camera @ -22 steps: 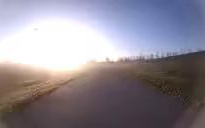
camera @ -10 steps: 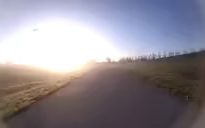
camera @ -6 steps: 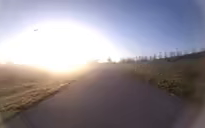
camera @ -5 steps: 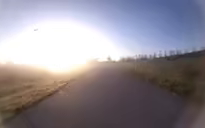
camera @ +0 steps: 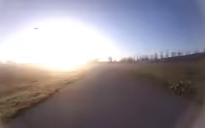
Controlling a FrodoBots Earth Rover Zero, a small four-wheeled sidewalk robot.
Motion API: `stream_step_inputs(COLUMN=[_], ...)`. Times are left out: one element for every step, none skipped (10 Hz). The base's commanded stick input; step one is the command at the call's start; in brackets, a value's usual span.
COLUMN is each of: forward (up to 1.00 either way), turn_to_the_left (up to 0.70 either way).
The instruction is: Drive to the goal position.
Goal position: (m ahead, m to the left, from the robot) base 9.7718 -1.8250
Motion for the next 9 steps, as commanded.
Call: stream_step_inputs(forward=[1.0,1.0,1.0,1.0,1.0,1.0,1.0,1.0,1.0], turn_to_the_left=[0.0,0.0,0.0,0.0,0.0,0.0,0.0,0.0,0.0])
